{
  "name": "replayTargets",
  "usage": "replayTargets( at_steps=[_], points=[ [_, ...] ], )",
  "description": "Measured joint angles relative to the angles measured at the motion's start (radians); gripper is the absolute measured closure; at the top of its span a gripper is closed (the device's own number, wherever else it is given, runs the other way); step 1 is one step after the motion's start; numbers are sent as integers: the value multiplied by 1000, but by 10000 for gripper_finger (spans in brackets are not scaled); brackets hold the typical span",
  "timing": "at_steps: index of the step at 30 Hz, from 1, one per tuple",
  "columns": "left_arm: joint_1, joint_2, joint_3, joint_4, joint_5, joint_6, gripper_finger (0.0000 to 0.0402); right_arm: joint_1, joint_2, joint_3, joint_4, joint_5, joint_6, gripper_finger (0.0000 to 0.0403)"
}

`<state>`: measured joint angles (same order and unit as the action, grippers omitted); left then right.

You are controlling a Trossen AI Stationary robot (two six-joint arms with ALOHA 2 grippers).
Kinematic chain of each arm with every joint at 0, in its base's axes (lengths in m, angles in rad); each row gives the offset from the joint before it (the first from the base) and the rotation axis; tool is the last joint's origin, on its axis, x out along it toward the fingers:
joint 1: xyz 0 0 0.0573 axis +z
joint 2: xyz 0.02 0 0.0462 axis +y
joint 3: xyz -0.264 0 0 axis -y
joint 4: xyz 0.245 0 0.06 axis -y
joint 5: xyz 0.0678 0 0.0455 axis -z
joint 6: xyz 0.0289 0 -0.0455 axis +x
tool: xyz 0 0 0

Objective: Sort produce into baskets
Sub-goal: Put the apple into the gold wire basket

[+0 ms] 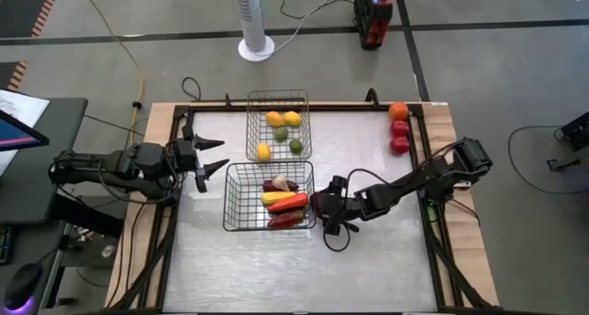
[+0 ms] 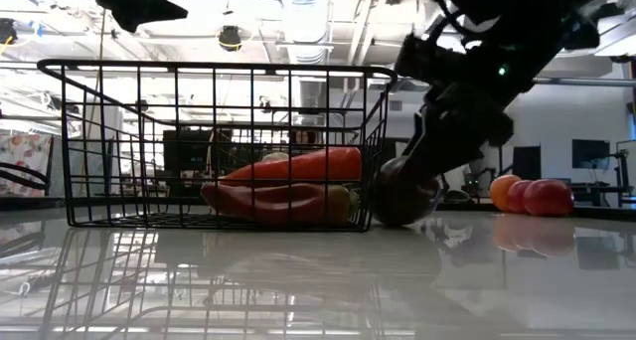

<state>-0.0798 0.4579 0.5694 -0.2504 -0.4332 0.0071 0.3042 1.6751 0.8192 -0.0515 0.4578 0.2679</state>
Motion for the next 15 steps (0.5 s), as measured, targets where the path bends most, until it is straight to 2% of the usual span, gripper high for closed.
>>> replayTargets(
  at_steps=[10,15],
  points=[
    [0,0,0,1,0,-1,152,0,78,-1,-6,17,-2,17],
    [0,0,0,1,0,0,152,1,46,-2,-56,16,-4,46]
  ],
)
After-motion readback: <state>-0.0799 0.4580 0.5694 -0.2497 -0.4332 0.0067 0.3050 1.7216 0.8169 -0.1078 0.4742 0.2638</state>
